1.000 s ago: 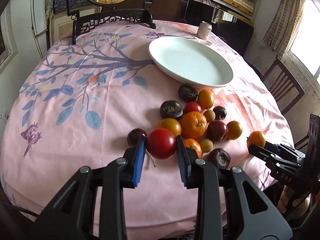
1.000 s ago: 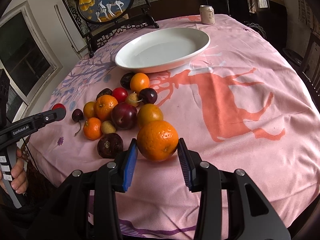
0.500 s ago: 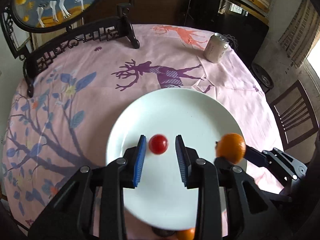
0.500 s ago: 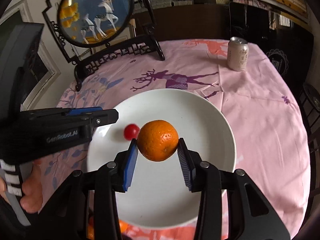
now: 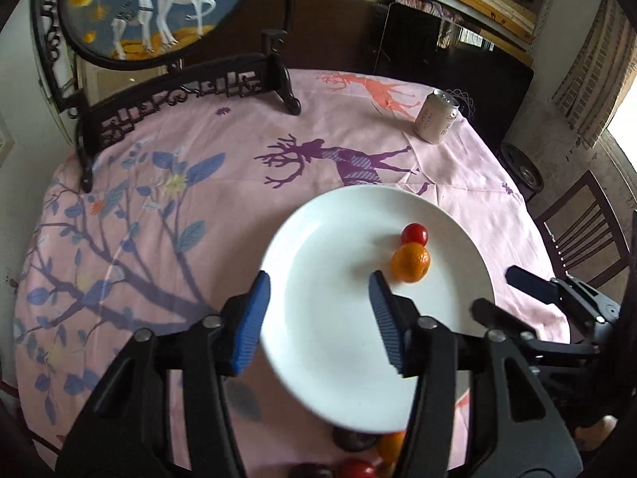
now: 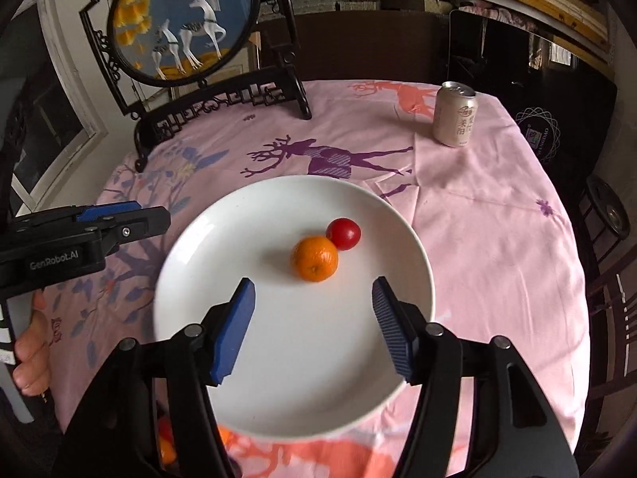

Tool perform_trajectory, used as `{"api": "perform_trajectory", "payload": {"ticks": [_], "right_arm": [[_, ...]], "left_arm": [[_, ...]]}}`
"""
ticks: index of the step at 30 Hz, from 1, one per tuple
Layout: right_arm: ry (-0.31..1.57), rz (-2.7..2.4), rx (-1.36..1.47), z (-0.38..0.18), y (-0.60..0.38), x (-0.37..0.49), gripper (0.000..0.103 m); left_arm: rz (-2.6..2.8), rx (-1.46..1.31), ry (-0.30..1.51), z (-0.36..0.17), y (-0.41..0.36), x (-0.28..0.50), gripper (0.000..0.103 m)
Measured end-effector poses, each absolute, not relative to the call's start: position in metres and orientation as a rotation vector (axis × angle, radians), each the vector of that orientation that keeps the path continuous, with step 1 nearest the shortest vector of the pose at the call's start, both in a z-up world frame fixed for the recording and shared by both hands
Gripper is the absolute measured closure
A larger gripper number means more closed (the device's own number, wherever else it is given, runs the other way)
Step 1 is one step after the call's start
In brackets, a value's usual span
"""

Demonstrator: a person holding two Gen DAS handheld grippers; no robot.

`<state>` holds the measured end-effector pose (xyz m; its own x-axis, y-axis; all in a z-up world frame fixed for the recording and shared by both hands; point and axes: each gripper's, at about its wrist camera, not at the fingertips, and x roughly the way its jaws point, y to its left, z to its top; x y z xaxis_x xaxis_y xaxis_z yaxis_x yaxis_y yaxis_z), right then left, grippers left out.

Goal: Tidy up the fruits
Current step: 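Carry the orange onto the white plate and open the right tool while the left tool releases the tomato there, then grasp a second orange with the right tool while the left tool grasps a dark stemmed cherry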

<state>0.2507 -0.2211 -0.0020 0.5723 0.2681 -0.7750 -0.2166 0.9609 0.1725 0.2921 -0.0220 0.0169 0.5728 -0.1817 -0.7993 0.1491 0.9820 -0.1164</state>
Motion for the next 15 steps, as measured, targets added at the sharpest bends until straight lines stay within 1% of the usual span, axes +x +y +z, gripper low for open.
{"api": "perform_trajectory", "payload": {"ticks": [2,4,5,7,9,12,15], "right_arm": [[0.906,0.335,0.100,0.007,-0.224,0.206,0.040],[0.888,0.385,0.110,0.005,-0.223,0.158,0.035],[0.878,0.398,0.105,0.000,-0.221,0.133,0.033],[0.858,0.414,0.081,-0.013,-0.215,0.090,0.030],[0.855,0.407,0.045,-0.028,-0.206,0.055,0.030],[0.875,0.367,0.016,-0.049,-0.193,0.025,0.030],[0.859,0.346,-0.017,-0.058,-0.183,0.018,0.030]], "left_arm": [[-0.178,-0.025,0.910,0.018,-0.007,0.255,0.042],[-0.159,-0.026,0.908,0.009,0.009,0.215,0.038],[-0.146,-0.029,0.903,0.003,0.017,0.196,0.034],[-0.098,-0.022,0.888,-0.012,0.034,0.160,0.032],[-0.069,-0.023,0.876,-0.026,0.048,0.130,0.030],[-0.034,-0.039,0.881,-0.046,0.066,0.098,0.028],[-0.022,-0.033,0.901,-0.058,0.075,0.082,0.028]]}}
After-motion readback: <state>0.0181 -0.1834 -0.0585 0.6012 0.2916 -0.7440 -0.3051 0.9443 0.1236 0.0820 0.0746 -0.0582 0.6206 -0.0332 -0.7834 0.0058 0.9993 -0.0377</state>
